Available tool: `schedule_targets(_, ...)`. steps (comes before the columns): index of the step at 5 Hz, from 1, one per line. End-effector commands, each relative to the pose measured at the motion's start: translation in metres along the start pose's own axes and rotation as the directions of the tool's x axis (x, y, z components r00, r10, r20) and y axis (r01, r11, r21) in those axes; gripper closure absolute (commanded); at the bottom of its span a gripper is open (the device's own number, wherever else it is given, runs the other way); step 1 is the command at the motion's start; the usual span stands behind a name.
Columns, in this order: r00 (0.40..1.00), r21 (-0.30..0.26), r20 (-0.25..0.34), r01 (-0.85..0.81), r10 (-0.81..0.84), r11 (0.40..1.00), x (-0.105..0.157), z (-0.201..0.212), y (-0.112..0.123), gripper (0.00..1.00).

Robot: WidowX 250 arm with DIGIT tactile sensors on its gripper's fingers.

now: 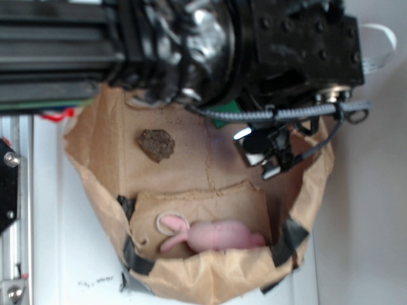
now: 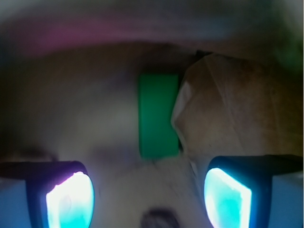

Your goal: Grab the green block.

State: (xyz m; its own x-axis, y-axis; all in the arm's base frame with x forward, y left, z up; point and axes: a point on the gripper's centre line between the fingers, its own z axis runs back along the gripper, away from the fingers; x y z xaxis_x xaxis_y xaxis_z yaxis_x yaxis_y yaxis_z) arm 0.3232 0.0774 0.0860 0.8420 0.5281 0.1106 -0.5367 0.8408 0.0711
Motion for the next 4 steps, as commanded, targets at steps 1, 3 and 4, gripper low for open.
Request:
schedule_targets(1, 0.994, -0.125, 0.112, 0.011, 0.003, 0.992, -0.003, 0.0027, 0.0075, 0.0)
schedule_targets(3, 0.99, -0.123, 0.135, 0.047, -0.03, 0.991, -0.0044, 0.0006, 0.0038, 0.0)
schedule_targets(4, 0.99, -0.123, 0.135, 0.047, -0.03, 0.991, -0.0044, 0.0006, 0.0038, 0.0)
